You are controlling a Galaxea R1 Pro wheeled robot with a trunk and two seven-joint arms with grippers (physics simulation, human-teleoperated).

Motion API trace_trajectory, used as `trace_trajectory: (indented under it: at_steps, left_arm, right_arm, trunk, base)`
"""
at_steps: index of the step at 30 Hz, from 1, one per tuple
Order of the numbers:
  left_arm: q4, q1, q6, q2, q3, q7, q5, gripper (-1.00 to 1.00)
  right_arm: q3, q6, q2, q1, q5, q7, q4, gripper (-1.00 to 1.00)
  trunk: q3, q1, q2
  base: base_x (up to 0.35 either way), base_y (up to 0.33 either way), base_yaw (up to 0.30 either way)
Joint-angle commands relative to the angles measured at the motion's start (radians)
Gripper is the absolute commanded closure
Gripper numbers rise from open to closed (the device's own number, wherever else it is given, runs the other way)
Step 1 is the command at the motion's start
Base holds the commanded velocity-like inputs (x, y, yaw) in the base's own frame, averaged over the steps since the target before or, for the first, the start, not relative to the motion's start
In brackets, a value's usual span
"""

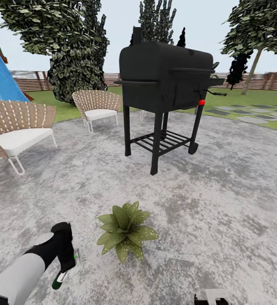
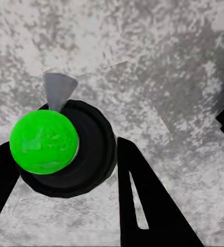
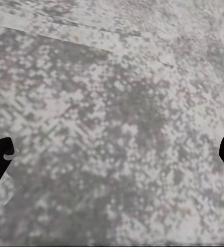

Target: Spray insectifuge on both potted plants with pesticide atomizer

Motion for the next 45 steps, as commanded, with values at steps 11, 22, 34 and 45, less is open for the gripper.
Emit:
trace_trajectory:
  at_steps: [11,22,34,45]
  left_arm:
    - [0.0,0.002,0.014,-0.008,0.122,-0.002,0.005,1.0]
    - [-0.005,0.001,0.017,0.006,0.139,0.001,0.01,1.0]
    - [-0.002,0.001,0.024,0.019,0.138,0.002,0.0,1.0]
    - [0.0,0.001,0.03,0.014,0.144,0.089,0.009,1.0]
  right_arm:
    - [0.01,-0.003,0.0,-0.001,-0.008,-0.003,0.001,-1.0]
    - [0.01,-0.003,0.0,-0.001,-0.008,-0.003,0.001,-1.0]
    - [0.01,-0.003,-0.003,0.0,-0.005,0.001,0.004,-1.0]
    - [0.01,-0.003,0.0,-0.001,-0.008,-0.002,0.002,-1.0]
  trunk:
    - [-0.001,0.0,0.0]
    - [-0.001,0.0,0.0]
    - [-0.001,0.0,0.0]
    - [0.001,0.0,0.0]
  base:
    - [0.0,0.0,-0.269]
    - [0.0,0.174,-0.269]
    - [-0.151,0.262,-0.175]
    - [0.007,0.282,-0.055]
